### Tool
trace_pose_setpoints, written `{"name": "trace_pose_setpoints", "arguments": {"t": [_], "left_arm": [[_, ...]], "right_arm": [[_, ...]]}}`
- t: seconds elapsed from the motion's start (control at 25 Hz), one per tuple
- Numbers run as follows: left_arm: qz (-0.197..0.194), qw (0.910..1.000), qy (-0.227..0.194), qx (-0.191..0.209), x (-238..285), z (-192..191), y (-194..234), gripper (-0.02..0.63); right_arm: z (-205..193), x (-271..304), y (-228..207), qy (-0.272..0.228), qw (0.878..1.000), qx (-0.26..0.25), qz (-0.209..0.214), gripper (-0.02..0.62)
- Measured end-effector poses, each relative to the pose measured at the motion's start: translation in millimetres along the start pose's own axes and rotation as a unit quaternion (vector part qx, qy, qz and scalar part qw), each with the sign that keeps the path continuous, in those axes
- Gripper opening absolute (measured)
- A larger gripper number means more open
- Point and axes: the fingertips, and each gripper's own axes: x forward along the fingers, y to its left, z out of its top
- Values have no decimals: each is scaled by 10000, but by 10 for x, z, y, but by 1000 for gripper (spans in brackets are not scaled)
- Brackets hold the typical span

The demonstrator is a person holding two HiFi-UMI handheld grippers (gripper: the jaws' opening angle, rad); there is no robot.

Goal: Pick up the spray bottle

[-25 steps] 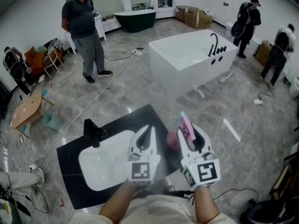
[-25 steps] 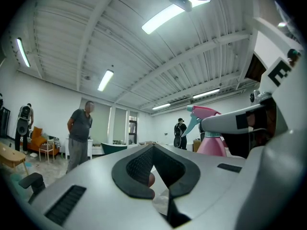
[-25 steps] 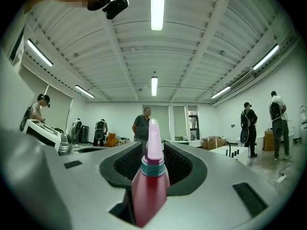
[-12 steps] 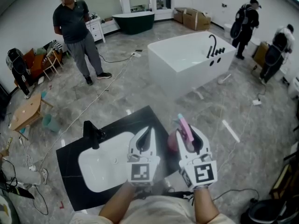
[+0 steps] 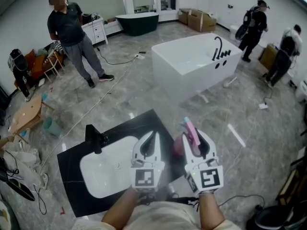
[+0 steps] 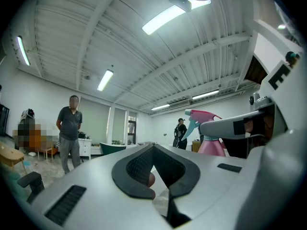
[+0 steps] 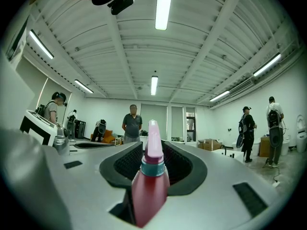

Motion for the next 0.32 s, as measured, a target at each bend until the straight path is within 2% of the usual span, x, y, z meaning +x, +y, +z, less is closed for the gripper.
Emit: {"name": "trace_pose_setpoints", "arguments": {"t": [0.32], "left_arm": [[10, 10000, 27, 32, 11, -28, 5, 2]], "right_arm": [[-35, 22, 14, -21, 10000, -25, 68, 144]]}}
